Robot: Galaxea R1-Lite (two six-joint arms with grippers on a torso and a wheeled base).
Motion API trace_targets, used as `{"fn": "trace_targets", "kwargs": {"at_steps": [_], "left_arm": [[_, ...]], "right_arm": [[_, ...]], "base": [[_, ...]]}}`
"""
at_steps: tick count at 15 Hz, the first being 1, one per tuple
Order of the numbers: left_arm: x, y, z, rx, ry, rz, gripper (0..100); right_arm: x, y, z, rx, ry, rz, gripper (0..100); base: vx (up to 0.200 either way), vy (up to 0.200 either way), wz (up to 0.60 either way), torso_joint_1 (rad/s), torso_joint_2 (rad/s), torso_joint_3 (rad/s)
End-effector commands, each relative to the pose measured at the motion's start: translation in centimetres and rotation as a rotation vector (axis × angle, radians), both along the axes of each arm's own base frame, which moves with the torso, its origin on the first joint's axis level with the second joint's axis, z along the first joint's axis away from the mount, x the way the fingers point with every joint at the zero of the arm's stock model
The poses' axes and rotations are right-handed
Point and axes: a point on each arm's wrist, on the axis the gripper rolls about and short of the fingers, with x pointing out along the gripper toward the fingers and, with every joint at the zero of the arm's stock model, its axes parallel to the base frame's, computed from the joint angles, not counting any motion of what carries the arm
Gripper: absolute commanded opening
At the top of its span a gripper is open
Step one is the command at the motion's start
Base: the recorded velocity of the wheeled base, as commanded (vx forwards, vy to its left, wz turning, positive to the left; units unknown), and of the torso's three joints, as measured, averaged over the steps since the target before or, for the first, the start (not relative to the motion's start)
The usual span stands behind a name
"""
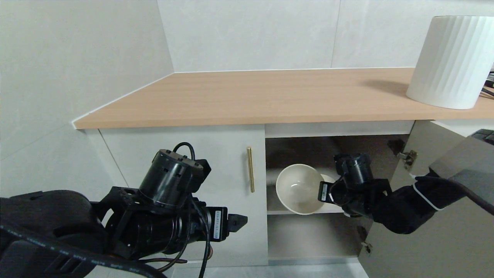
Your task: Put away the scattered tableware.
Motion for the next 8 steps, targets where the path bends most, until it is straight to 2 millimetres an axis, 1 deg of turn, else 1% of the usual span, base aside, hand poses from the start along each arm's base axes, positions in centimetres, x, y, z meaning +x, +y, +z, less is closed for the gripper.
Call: {"fn": "trace_targets", "kwargs": {"at_steps": [1,2,3,6,7,8], "left_arm": [[0.0,0.0,0.1,-0.003,-0.002,-0.001,100],[0.0,0.0,0.0,-0.002,-0.001,-0.001,100],[0.0,0.0,0.0,-0.002,-0.001,-0.001,100],[0.0,0.0,0.0,-0.001,-0.002,0.0,100],[0.0,0.0,0.0,-0.001,-0.002,0.002,100],[0.0,0.0,0.0,-0.001,-0.002,0.002,100]], "right_arm": [[1.7,-1.5,-1.8,-0.007,0.023,-0.056,0],[2.1,-1.7,-1.8,-0.006,0.02,-0.064,0],[3.1,-2.2,-2.0,-0.002,0.011,-0.089,0],[4.5,-3.1,-2.5,-0.009,-0.008,-0.148,0],[5.5,-3.7,-2.9,-0.01,-0.013,-0.181,0],[6.0,-3.7,-3.2,-0.01,-0.015,-0.189,0]], "base": [[0.0,0.0,0.0,0.0,0.0,0.0],[0.0,0.0,0.0,0.0,0.0,0.0],[0.0,0.0,0.0,0.0,0.0,0.0],[0.0,0.0,0.0,0.0,0.0,0.0],[0.0,0.0,0.0,0.0,0.0,0.0],[0.0,0.0,0.0,0.0,0.0,0.0]]}}
